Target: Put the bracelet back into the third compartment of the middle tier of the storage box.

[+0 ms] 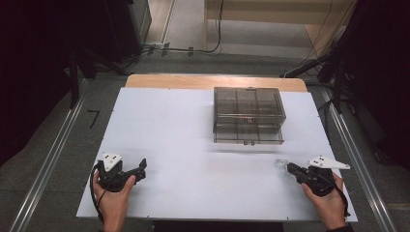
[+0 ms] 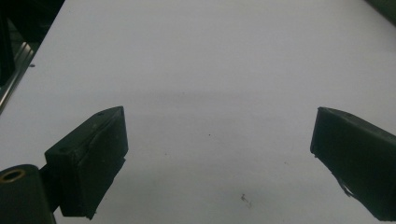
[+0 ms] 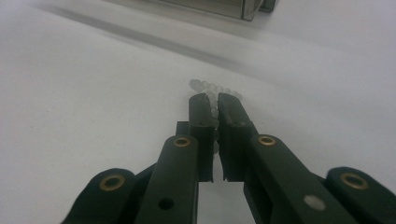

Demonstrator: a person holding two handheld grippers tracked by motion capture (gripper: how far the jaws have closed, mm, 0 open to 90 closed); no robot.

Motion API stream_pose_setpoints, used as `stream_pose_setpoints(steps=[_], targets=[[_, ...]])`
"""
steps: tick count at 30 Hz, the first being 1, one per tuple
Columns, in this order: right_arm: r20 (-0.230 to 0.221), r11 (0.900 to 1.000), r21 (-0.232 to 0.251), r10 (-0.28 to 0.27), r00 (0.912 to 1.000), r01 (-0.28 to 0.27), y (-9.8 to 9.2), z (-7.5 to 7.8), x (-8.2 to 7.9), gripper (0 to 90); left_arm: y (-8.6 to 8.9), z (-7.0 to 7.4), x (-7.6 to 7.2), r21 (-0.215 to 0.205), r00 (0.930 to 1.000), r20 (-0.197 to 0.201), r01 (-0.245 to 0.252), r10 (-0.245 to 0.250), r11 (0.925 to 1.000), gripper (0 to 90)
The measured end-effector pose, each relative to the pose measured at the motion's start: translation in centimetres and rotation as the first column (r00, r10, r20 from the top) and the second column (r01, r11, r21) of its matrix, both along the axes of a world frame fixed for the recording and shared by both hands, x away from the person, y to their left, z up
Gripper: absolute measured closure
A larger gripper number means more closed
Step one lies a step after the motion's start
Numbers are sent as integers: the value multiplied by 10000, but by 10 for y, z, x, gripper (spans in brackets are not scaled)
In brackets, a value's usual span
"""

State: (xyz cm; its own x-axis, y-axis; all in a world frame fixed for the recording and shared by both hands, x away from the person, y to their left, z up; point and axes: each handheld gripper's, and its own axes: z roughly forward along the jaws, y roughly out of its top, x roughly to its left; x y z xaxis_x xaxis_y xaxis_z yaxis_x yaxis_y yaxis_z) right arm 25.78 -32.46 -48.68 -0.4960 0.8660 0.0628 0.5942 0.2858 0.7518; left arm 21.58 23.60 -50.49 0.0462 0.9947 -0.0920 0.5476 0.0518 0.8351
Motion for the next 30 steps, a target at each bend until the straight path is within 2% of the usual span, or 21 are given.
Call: stream_pose_setpoints(steps=[10, 30], targets=[[492, 9993, 374, -83, 9988, 65, 1, 10, -4, 834, 0, 0, 0, 13, 10000, -4, -13, 13, 10000, 41], [1040, 9961, 833, -362, 9939, 276, -2, 22, -6, 834, 0, 0, 0, 34, 10000, -13, -5, 5, 10000, 41]])
